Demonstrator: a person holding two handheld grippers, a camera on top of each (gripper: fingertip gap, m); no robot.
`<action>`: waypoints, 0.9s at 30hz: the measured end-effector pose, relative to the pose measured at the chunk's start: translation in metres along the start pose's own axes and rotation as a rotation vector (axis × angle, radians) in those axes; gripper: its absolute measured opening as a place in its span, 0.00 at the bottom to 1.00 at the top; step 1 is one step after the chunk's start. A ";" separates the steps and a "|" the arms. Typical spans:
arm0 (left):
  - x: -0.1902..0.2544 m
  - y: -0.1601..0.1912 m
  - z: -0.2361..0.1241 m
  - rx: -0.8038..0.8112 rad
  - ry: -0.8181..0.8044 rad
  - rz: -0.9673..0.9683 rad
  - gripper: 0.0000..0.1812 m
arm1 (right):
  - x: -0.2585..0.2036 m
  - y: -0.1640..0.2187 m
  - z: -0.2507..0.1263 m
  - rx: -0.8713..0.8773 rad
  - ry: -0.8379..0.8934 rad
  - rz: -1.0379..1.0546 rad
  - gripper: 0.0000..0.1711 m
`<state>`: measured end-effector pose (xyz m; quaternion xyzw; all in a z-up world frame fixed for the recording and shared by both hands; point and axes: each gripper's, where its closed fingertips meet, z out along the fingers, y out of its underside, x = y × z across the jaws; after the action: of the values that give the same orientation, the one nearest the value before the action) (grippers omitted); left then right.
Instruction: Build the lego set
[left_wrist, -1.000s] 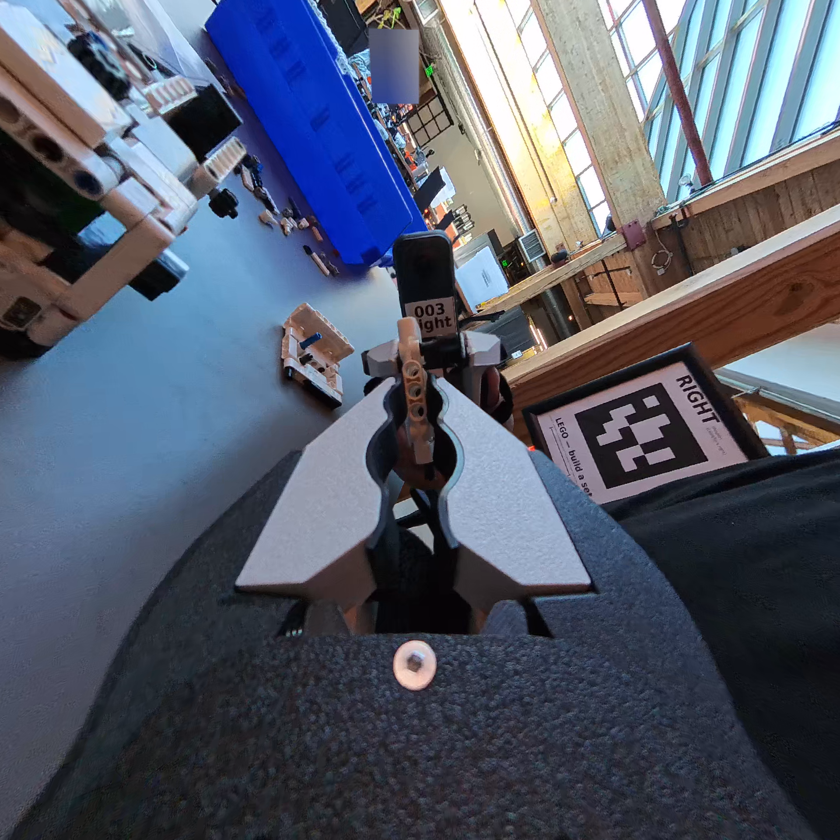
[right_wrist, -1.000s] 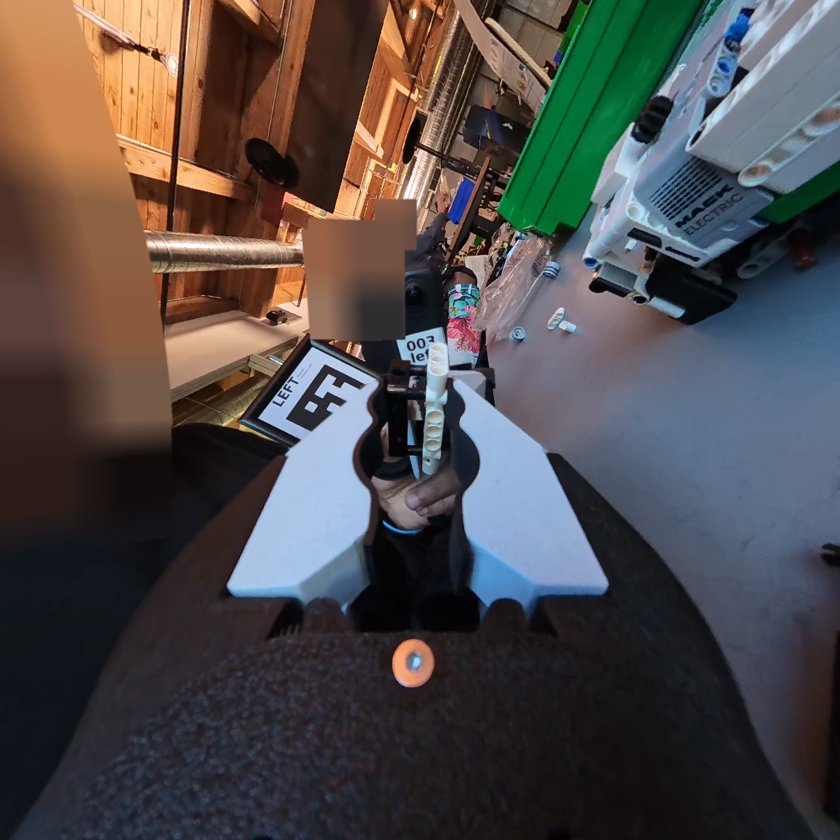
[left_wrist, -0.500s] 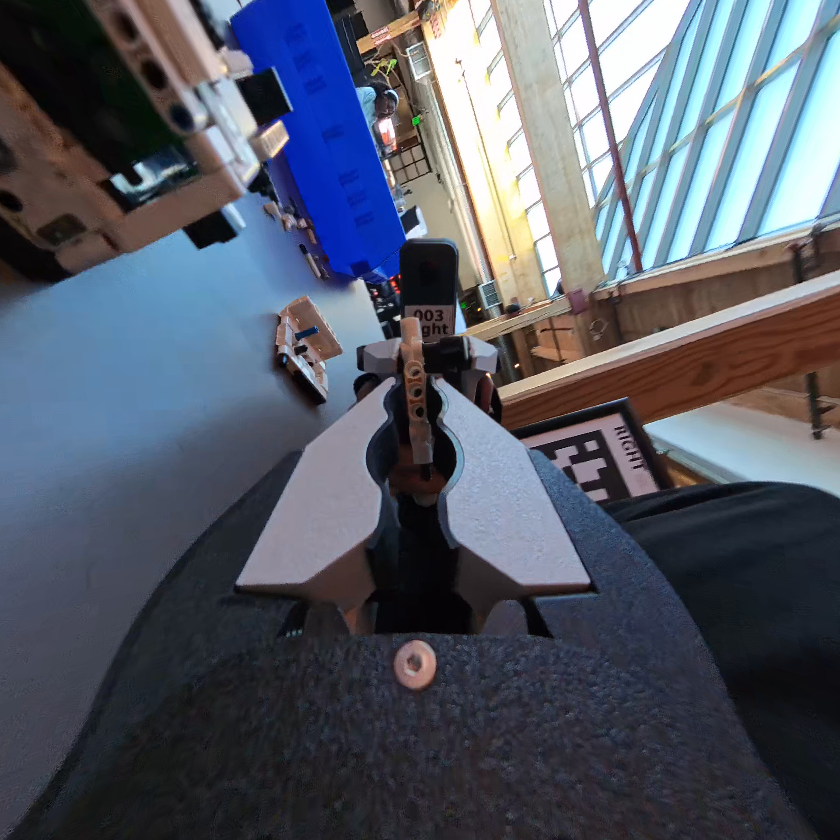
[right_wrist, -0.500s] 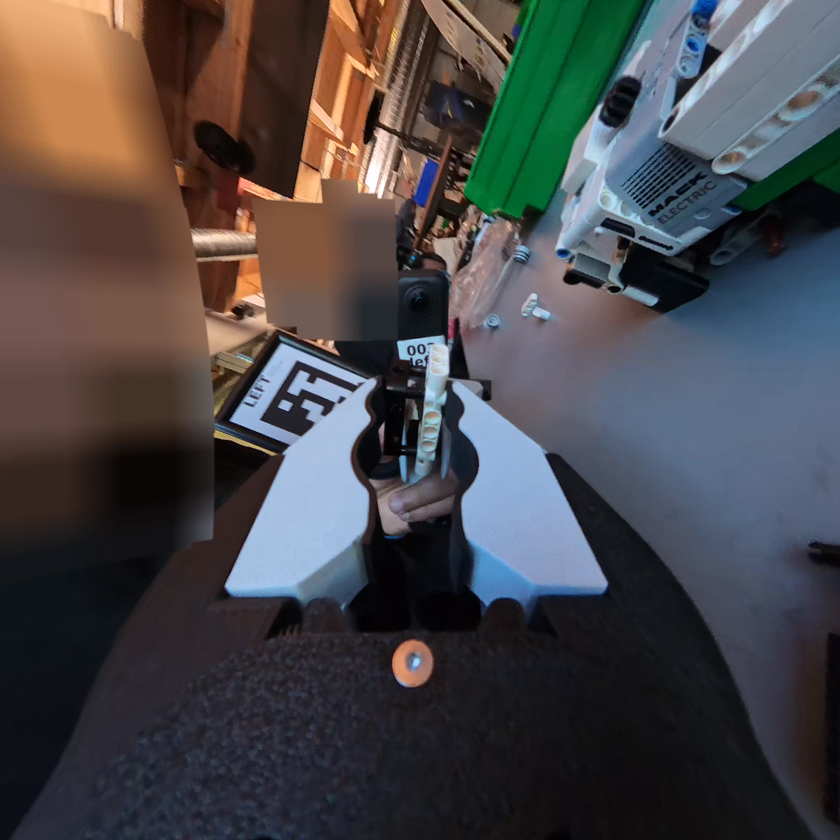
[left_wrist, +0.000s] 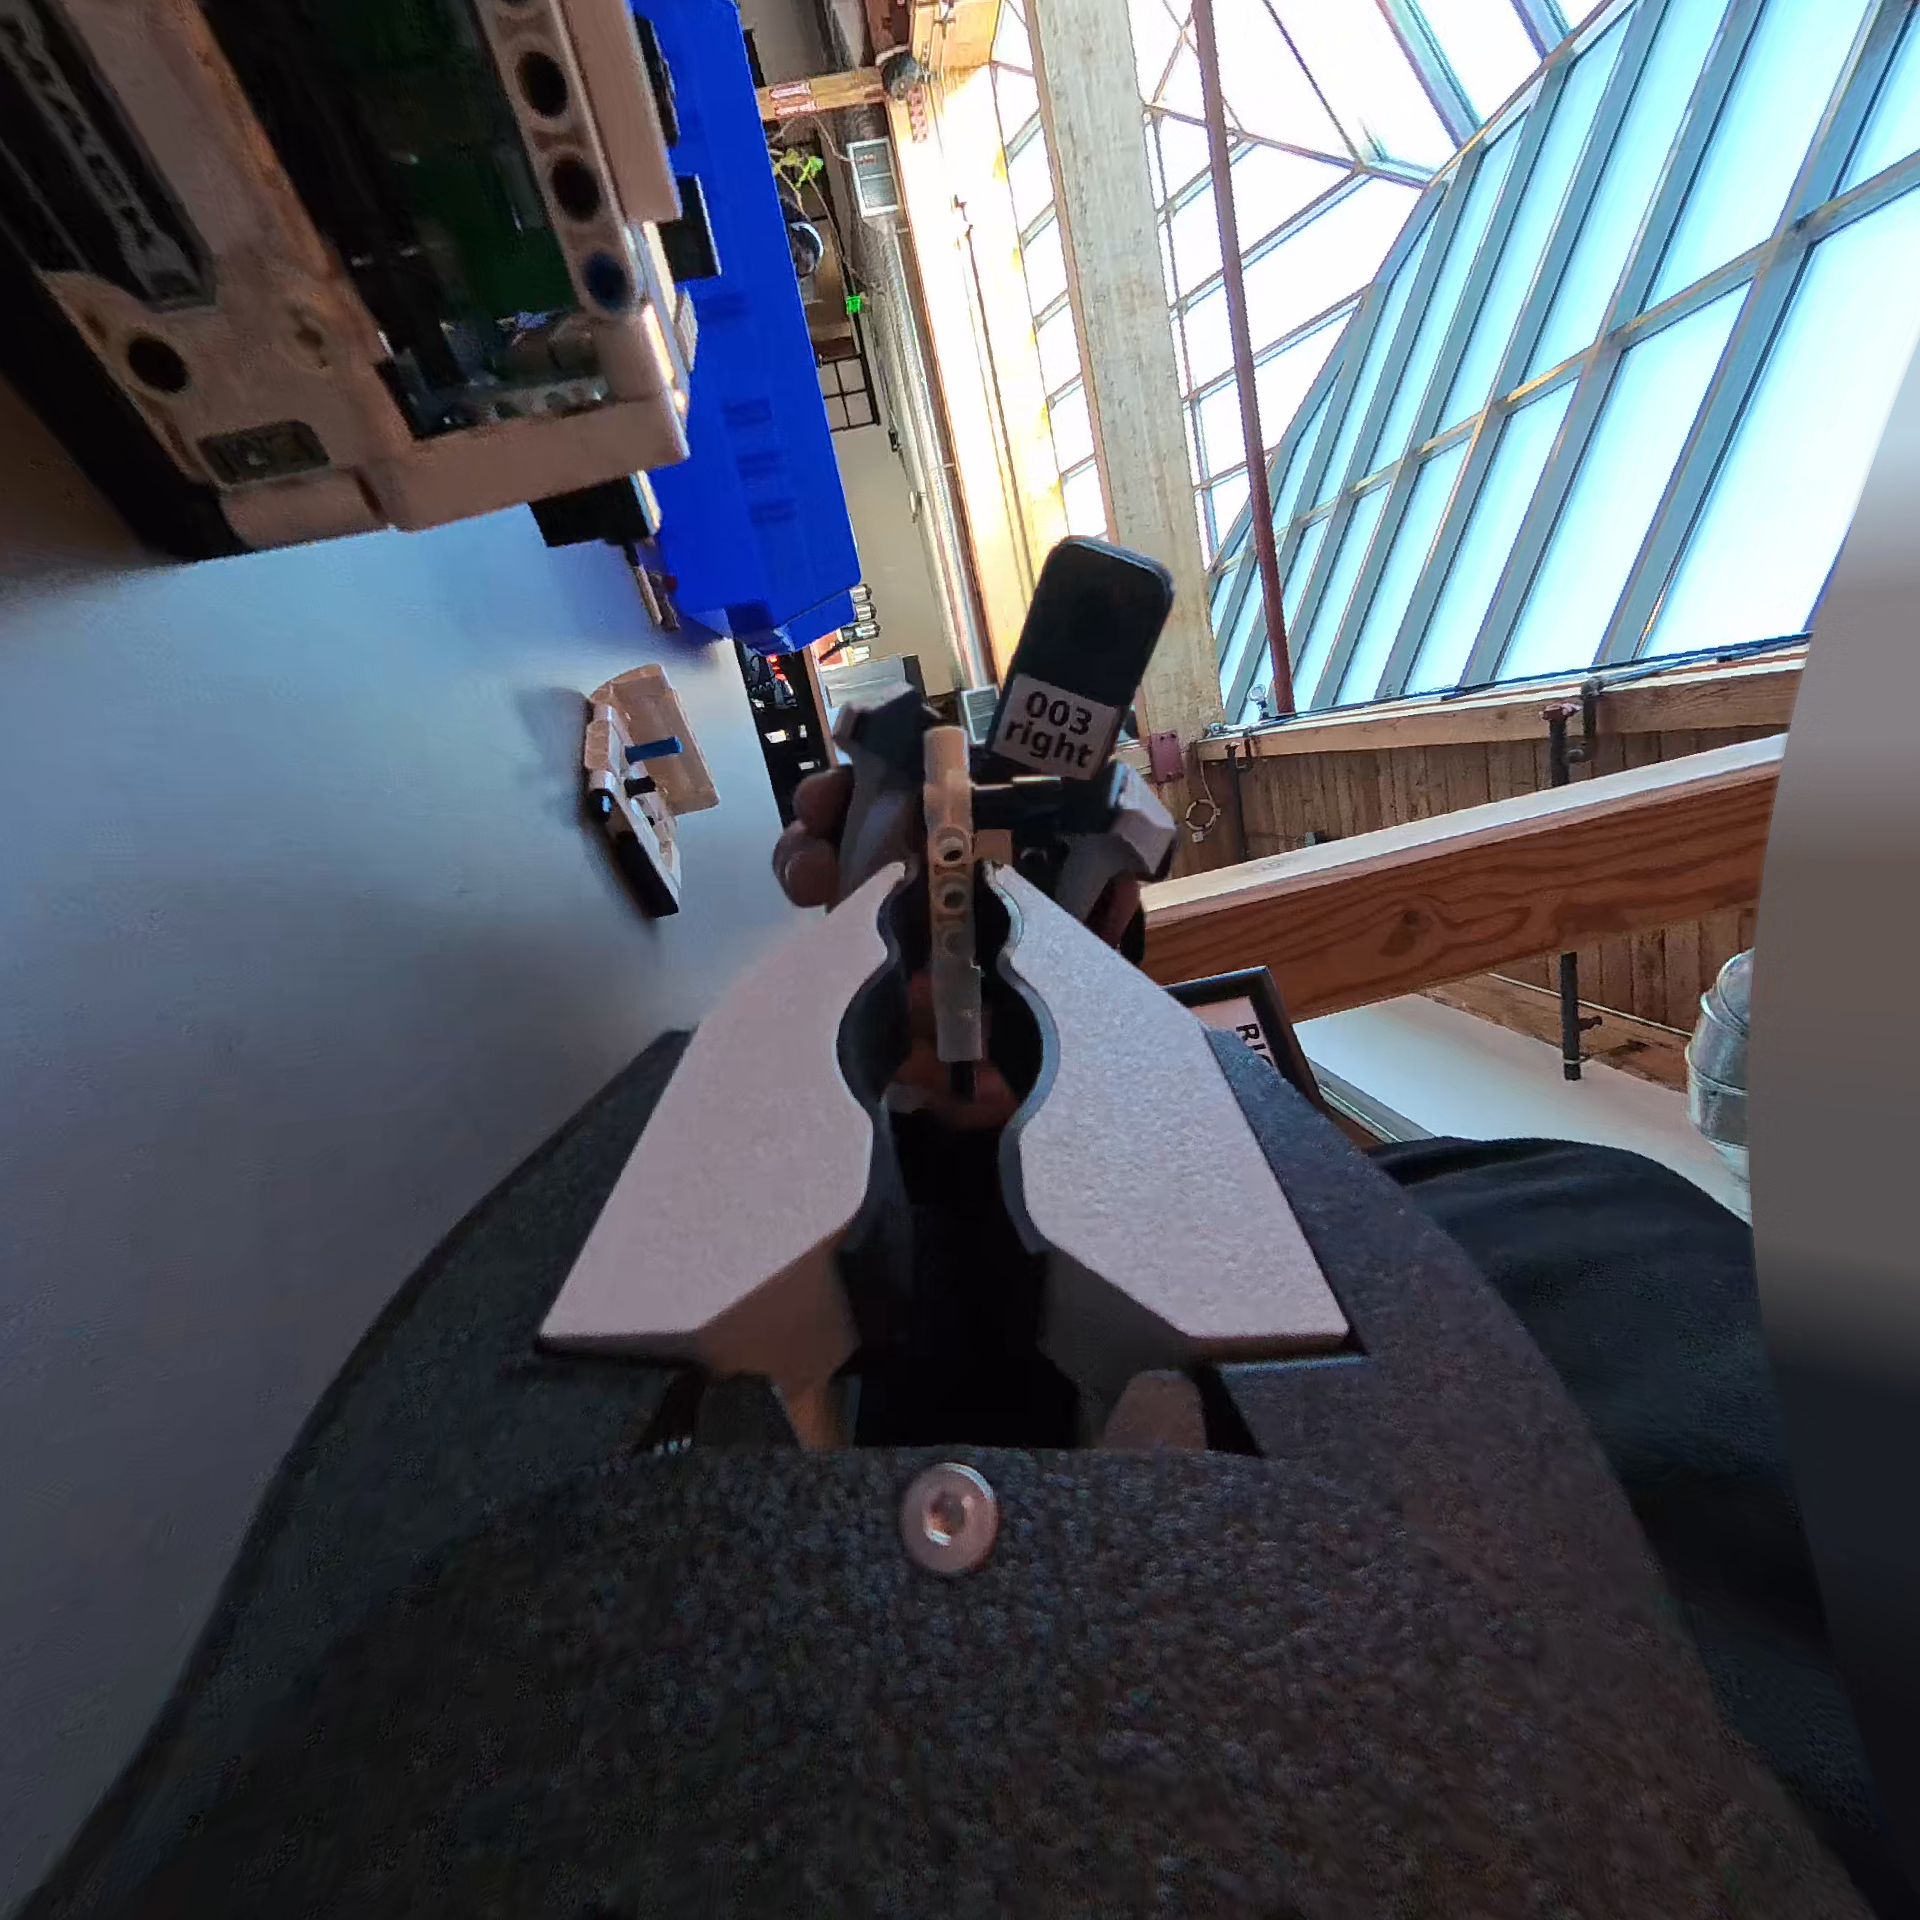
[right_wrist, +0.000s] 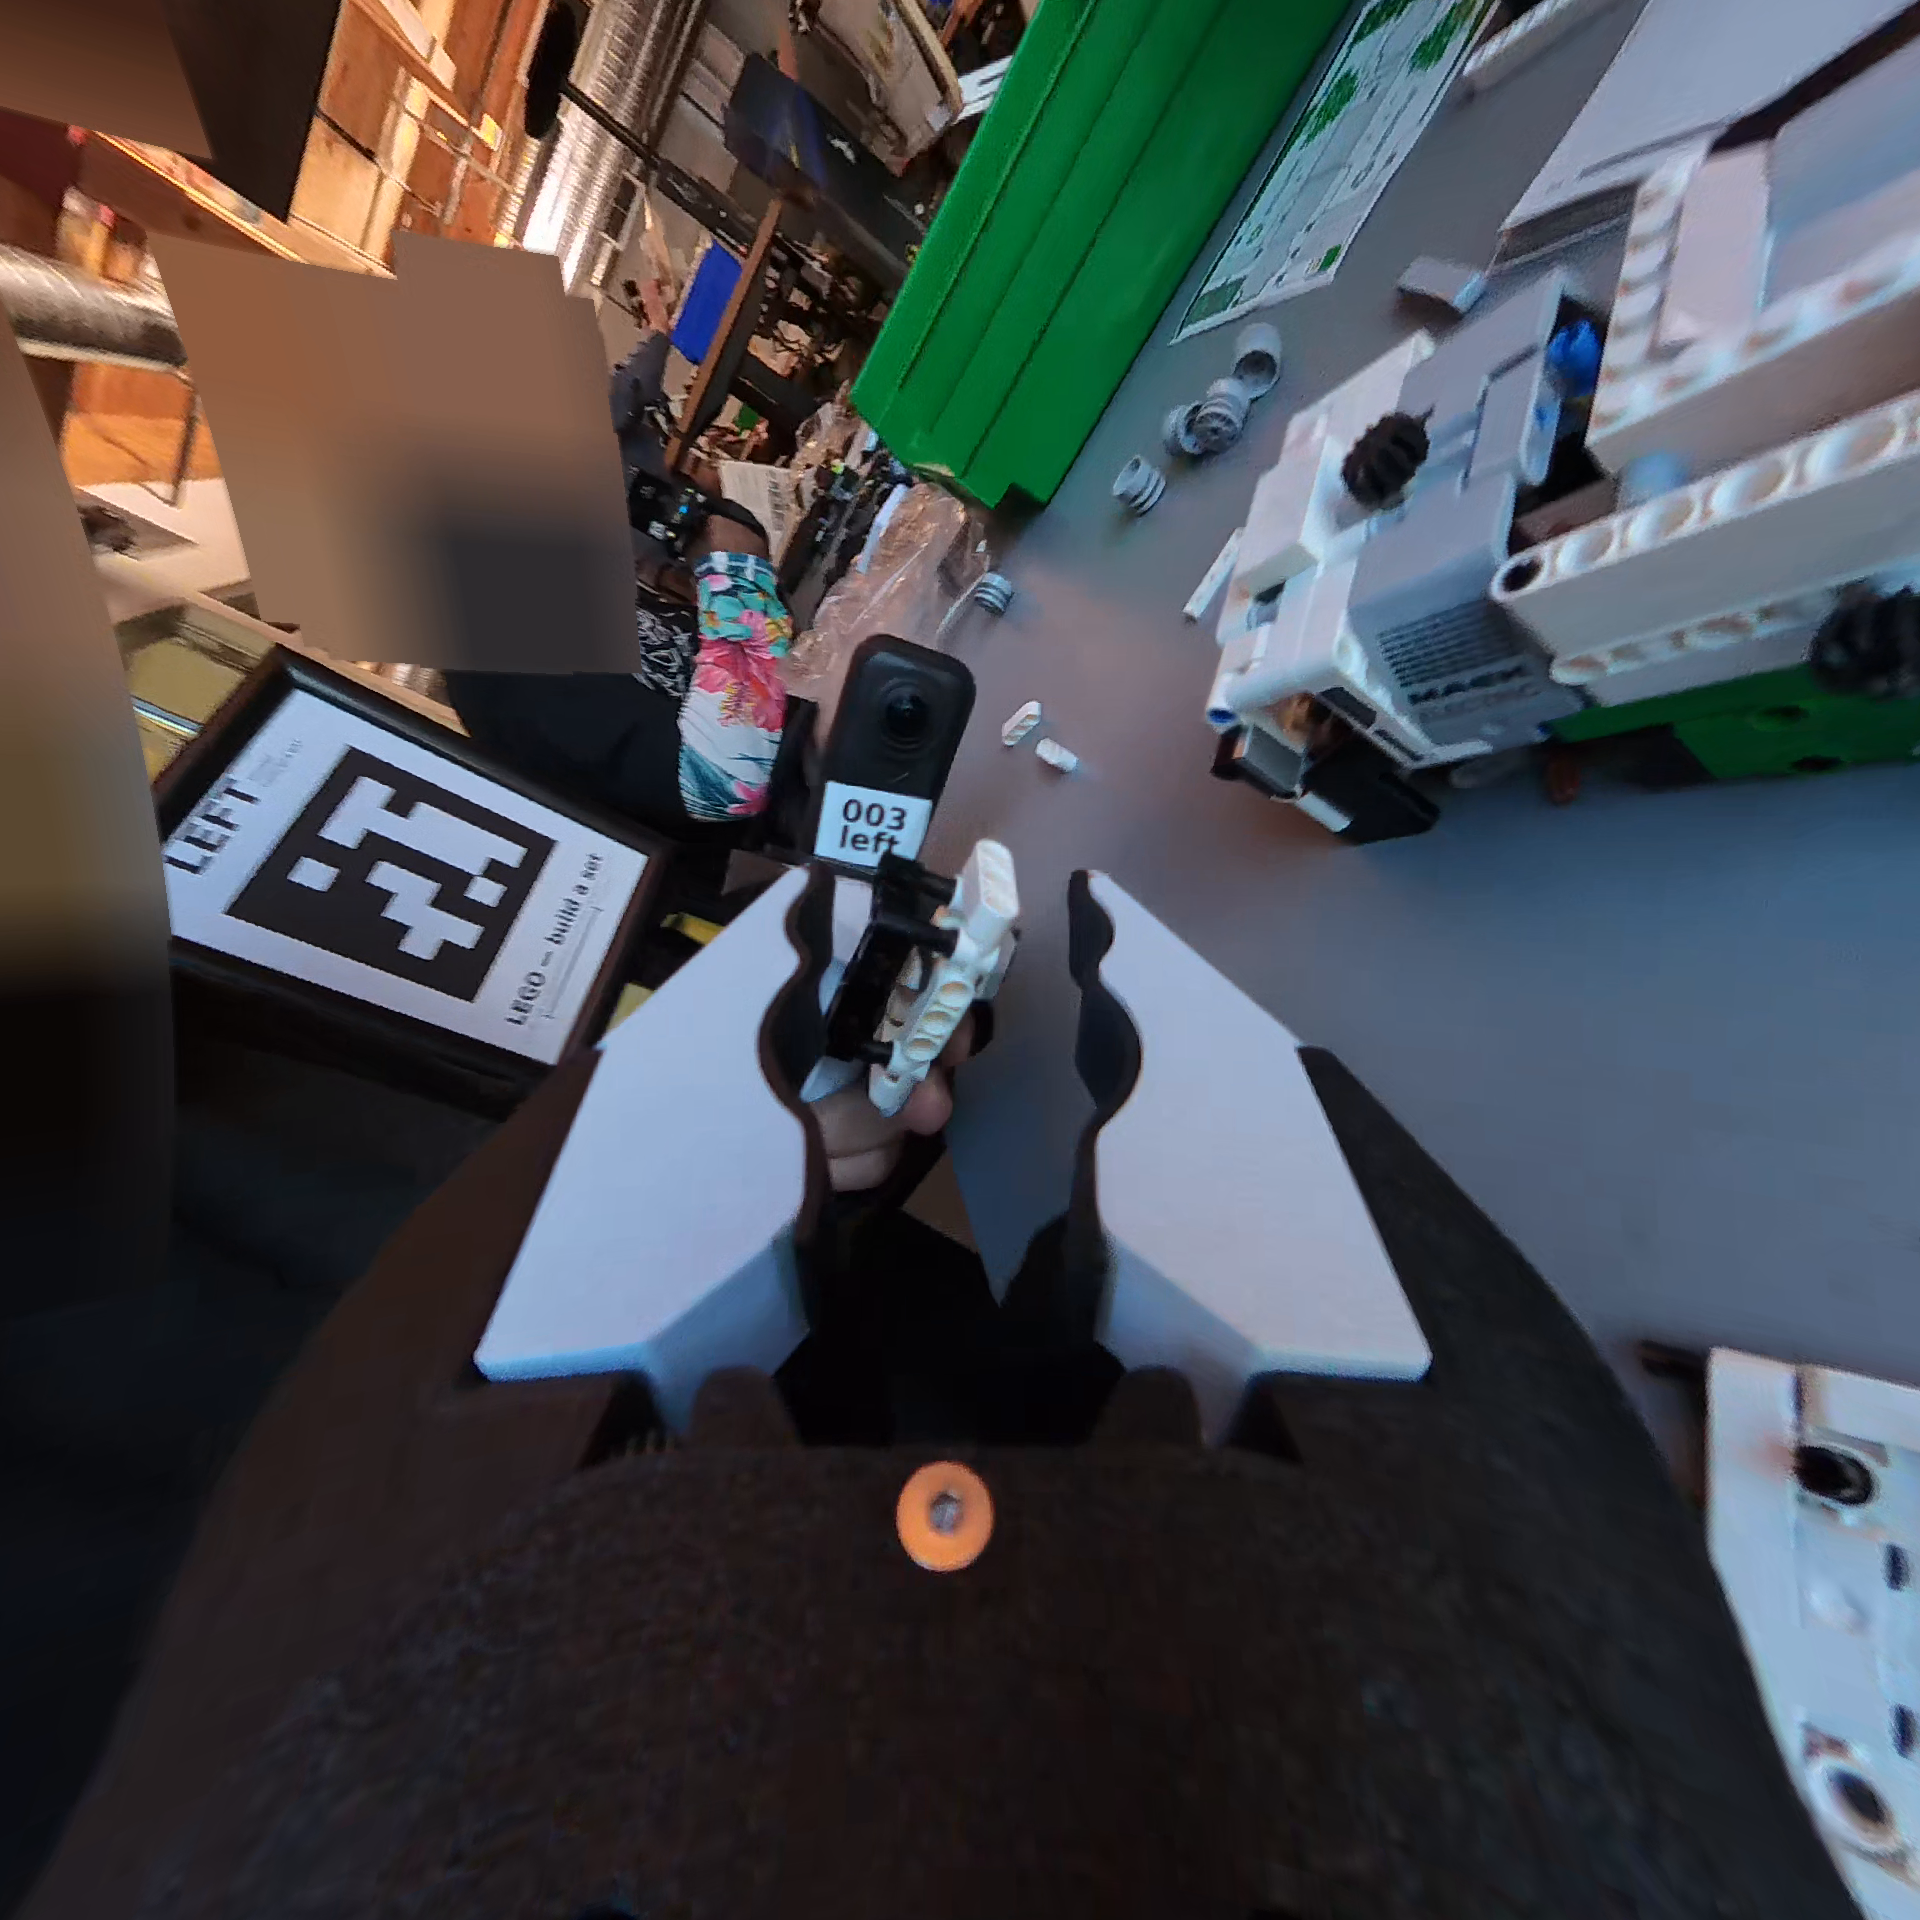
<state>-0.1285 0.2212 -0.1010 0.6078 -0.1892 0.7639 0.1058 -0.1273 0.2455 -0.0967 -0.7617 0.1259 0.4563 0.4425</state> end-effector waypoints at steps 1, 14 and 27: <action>0.000 0.001 0.001 -0.003 -0.001 0.000 0.03 | 0.000 -0.001 -0.001 -0.006 0.019 -0.026 0.26; -0.016 0.001 -0.002 -0.009 -0.105 0.094 0.03 | -0.001 0.006 -0.009 -0.340 0.409 -0.806 0.12; -0.013 0.000 -0.005 -0.104 -0.349 0.530 0.04 | 0.002 0.010 -0.006 -0.372 0.427 -1.030 0.04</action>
<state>-0.1298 0.2238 -0.1150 0.6531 -0.3950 0.6383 -0.1001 -0.1283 0.2350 -0.1028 -0.8646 -0.2563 0.0335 0.4310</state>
